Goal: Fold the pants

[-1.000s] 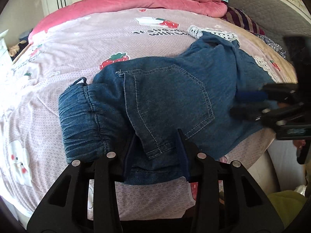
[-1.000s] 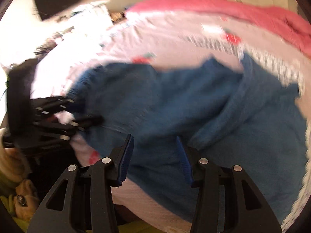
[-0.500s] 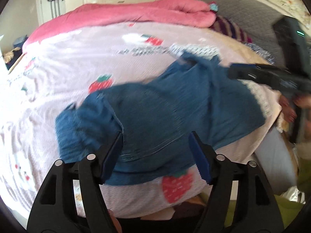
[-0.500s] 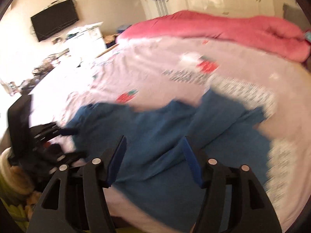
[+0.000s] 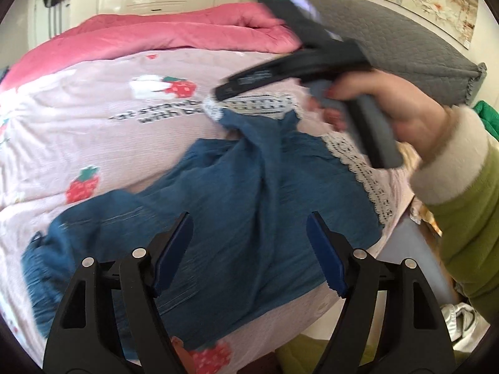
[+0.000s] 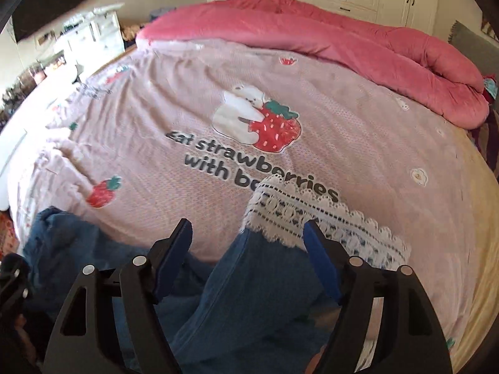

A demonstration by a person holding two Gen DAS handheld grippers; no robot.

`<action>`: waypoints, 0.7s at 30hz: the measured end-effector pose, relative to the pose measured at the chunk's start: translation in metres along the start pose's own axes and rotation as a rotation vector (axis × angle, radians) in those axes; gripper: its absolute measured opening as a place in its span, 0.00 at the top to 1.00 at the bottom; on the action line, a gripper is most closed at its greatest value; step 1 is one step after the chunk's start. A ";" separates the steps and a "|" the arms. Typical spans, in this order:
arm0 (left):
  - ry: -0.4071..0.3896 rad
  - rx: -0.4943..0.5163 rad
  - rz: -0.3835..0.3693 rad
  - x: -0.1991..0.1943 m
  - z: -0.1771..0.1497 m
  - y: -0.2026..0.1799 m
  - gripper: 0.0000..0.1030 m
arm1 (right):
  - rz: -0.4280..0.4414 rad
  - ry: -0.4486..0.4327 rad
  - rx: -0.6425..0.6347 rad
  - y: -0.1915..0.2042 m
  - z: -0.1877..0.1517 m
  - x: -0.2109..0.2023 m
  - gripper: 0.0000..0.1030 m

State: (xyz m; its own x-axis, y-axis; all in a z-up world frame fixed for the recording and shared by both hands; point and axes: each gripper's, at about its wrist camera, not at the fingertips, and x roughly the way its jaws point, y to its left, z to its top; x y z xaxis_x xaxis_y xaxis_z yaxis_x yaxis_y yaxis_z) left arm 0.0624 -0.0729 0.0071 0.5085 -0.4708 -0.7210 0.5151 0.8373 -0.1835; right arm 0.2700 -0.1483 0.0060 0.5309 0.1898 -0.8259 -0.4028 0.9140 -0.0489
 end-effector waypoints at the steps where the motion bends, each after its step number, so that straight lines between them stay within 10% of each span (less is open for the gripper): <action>1: 0.002 0.008 -0.002 0.005 0.001 -0.002 0.35 | -0.029 0.021 -0.025 0.001 0.006 0.012 0.29; 11: 0.083 0.042 -0.039 0.052 0.001 -0.024 0.46 | -0.068 0.188 0.028 -0.013 0.032 0.081 0.34; 16: 0.105 0.057 -0.030 0.068 -0.002 -0.027 0.67 | -0.019 0.172 0.036 -0.019 0.025 0.076 0.86; 21: 0.125 0.037 -0.033 0.078 -0.002 -0.021 0.98 | 0.017 0.040 0.123 -0.045 0.009 0.026 0.89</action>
State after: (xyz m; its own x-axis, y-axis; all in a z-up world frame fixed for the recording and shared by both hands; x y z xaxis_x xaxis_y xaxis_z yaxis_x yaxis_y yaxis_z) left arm 0.0901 -0.1268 -0.0463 0.4019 -0.4580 -0.7929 0.5568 0.8097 -0.1854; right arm 0.3082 -0.1814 -0.0080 0.4933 0.1937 -0.8480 -0.3156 0.9483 0.0330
